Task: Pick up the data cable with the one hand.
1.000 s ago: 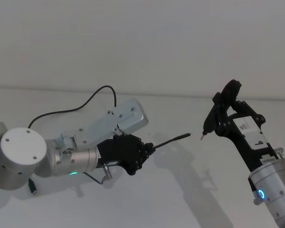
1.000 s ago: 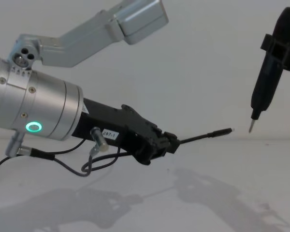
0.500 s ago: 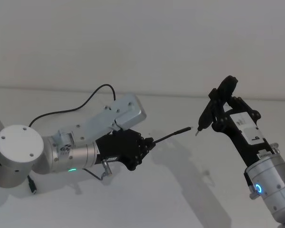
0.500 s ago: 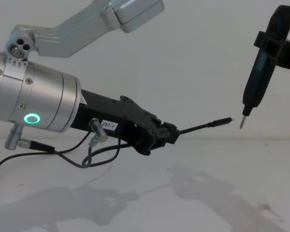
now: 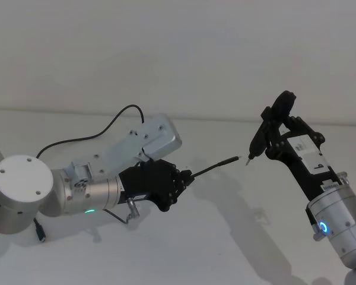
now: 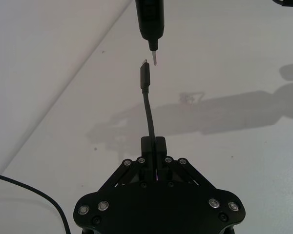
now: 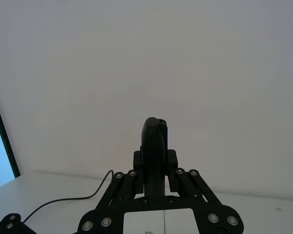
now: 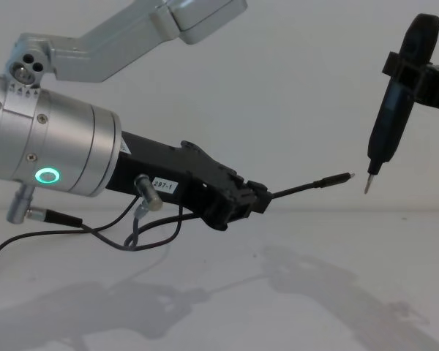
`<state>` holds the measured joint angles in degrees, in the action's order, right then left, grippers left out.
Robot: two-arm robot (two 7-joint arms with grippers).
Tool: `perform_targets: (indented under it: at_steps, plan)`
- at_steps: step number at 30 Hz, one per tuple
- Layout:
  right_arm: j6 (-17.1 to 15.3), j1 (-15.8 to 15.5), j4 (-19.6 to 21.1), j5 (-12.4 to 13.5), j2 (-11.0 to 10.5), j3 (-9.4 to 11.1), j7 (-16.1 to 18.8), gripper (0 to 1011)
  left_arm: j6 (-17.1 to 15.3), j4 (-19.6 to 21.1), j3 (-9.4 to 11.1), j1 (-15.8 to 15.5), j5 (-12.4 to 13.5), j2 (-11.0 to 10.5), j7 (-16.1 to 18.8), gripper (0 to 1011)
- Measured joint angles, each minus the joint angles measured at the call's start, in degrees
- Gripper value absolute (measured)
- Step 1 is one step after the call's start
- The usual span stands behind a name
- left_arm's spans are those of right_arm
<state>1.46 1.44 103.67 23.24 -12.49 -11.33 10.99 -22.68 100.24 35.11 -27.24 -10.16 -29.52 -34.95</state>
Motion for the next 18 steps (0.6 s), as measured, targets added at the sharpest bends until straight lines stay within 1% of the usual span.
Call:
perform_targets:
  at_steps: [8, 18]
  plan:
    - [0.0, 0.9, -0.5, 0.0, -0.2, 0.2, 0.8, 268, 0.1, 0.0, 0.0, 0.0, 0.0, 0.0, 0.0, 47]
    - [-0.1, 1.6, -0.3, 0.8, -0.4, 0.1, 1.5, 268, 0.1, 0.1, -0.1, 0.0, -0.1, 0.0, 0.0, 47]
